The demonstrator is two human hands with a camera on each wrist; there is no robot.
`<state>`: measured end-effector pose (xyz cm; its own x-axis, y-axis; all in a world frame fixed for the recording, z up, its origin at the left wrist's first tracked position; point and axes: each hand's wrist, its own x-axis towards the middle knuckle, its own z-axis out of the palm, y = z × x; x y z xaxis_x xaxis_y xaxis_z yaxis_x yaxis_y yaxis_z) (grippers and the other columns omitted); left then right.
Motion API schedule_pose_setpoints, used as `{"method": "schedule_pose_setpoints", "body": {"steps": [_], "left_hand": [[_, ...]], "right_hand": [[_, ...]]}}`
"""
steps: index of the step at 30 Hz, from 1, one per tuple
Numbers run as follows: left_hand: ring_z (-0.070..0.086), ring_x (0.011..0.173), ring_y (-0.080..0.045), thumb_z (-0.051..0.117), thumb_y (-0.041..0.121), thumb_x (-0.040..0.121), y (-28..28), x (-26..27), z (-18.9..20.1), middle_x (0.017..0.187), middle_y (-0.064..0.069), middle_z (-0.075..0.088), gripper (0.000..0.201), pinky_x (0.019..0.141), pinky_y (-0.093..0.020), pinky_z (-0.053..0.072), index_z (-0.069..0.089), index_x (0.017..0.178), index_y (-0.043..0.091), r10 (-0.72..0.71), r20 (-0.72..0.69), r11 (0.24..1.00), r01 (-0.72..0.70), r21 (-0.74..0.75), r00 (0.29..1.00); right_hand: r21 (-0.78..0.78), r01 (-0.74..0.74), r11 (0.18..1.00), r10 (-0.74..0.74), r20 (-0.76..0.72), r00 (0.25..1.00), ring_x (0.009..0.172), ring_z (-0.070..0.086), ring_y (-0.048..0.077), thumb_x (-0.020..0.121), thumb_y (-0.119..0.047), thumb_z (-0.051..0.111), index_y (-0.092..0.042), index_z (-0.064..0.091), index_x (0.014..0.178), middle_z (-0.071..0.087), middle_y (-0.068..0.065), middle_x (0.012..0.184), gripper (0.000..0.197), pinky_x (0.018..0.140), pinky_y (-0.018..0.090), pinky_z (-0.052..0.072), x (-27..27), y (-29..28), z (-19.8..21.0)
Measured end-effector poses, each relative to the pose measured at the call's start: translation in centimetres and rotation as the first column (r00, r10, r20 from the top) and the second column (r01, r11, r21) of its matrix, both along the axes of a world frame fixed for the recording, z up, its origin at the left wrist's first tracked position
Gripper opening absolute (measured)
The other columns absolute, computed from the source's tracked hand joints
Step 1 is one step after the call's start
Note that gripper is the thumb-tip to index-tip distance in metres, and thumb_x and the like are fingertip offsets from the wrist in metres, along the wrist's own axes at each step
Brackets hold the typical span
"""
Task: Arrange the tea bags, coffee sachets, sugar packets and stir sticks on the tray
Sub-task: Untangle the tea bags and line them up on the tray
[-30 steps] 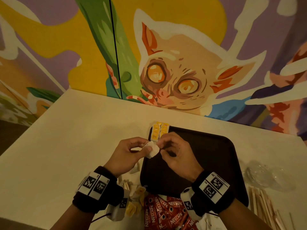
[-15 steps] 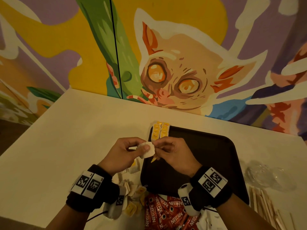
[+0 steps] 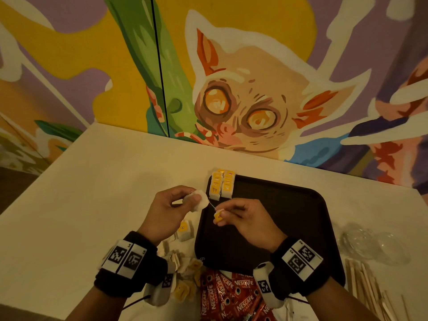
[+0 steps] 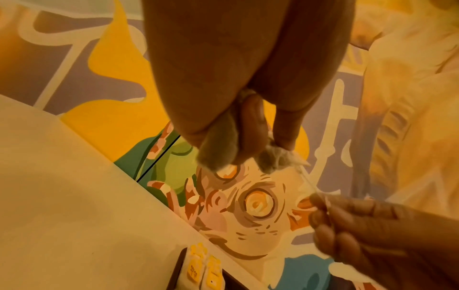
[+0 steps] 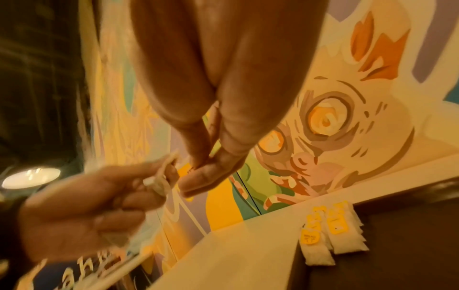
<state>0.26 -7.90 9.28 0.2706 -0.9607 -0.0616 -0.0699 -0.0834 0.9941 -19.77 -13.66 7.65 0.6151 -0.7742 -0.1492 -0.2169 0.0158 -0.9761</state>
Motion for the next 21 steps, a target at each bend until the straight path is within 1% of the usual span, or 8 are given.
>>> {"method": "schedule_pose_setpoints", "body": {"steps": [2,4,6,9,12,14,17,21], "left_hand": [[0.059,0.054,0.001,0.067,0.009,0.087,0.0,-0.1,-0.4,0.076,0.003,0.071,0.007,0.051,-0.008,0.044,0.073,0.089,0.008,0.045,0.005,0.999,-0.045,-0.028,0.999],[0.068,0.076,-0.008,0.071,0.014,0.085,-0.1,-0.3,-0.9,0.084,0.002,0.074,0.006,0.068,-0.018,0.054,0.076,0.087,0.013,0.087,0.014,0.996,-0.087,-0.029,0.996],[0.07,0.085,-0.011,0.073,0.018,0.081,-0.1,-0.7,-1.0,0.087,0.005,0.075,0.006,0.076,-0.023,0.057,0.077,0.086,0.017,0.112,-0.012,0.993,-0.112,-0.022,0.994],[0.067,0.066,-0.002,0.072,0.017,0.081,0.0,-1.7,-0.7,0.083,0.0,0.076,0.009,0.058,-0.013,0.051,0.077,0.09,0.015,0.124,-0.071,0.992,-0.126,-0.026,0.99],[0.051,0.039,0.004,0.068,0.012,0.085,0.0,-2.5,-0.3,0.081,-0.008,0.074,0.014,0.043,-0.006,0.037,0.075,0.096,0.006,0.136,-0.13,0.99,-0.139,-0.012,0.982],[0.047,0.035,0.003,0.065,0.014,0.088,0.0,-2.9,-0.3,0.072,-0.002,0.071,0.016,0.041,-0.005,0.035,0.074,0.097,0.005,0.132,-0.167,0.991,-0.131,0.017,0.977],[0.037,0.032,0.0,0.06,0.02,0.092,0.2,-2.9,-0.6,0.046,0.013,0.054,0.019,0.037,-0.01,0.03,0.072,0.102,0.009,0.113,-0.208,0.991,-0.097,0.087,0.972],[0.025,0.033,-0.008,0.061,0.025,0.092,0.3,-2.4,-1.0,0.048,0.01,0.057,0.02,0.037,-0.015,0.024,0.072,0.105,0.014,0.104,-0.227,0.988,-0.076,0.132,0.968]], "right_hand": [[0.042,0.061,0.997,-0.064,0.079,0.995,0.091,0.073,0.022,0.093,-0.004,0.058,-0.006,0.069,0.108,0.073,0.01,0.099,0.018,0.078,0.025,0.058,0.1,0.0,0.6],[0.084,0.119,0.989,-0.131,0.151,0.98,0.091,0.073,0.025,0.092,-0.004,0.059,-0.005,0.07,0.106,0.071,0.016,0.101,0.017,0.076,0.026,0.059,0.5,0.1,1.1],[0.08,0.175,0.981,-0.186,0.172,0.967,0.086,0.071,0.024,0.091,-0.006,0.063,-0.007,0.071,0.105,0.07,0.019,0.101,0.017,0.073,0.028,0.059,0.9,0.2,1.2],[0.073,0.24,0.968,-0.249,0.184,0.951,0.069,0.062,0.021,0.09,-0.009,0.066,-0.007,0.072,0.104,0.071,0.013,0.088,0.016,0.067,0.027,0.054,1.6,0.3,1.2],[0.122,0.275,0.954,-0.297,0.233,0.926,0.068,0.064,0.021,0.089,-0.006,0.067,-0.006,0.071,0.102,0.072,0.015,0.083,0.014,0.067,0.028,0.055,2.2,0.3,1.1],[0.087,0.291,0.953,-0.303,0.232,0.924,0.068,0.067,0.022,0.088,-0.005,0.068,-0.007,0.07,0.099,0.072,0.015,0.081,0.012,0.067,0.028,0.057,2.5,0.2,1.1],[0.027,0.316,0.948,-0.315,0.202,0.927,0.069,0.069,0.021,0.087,-0.003,0.07,-0.009,0.069,0.097,0.072,0.012,0.079,0.012,0.066,0.029,0.058,2.6,-0.1,0.9],[-0.007,0.323,0.946,-0.318,0.162,0.934,0.072,0.071,0.024,0.085,-0.005,0.072,-0.012,0.069,0.097,0.073,0.01,0.079,0.013,0.069,0.035,0.059,2.4,-0.3,0.5]]}}
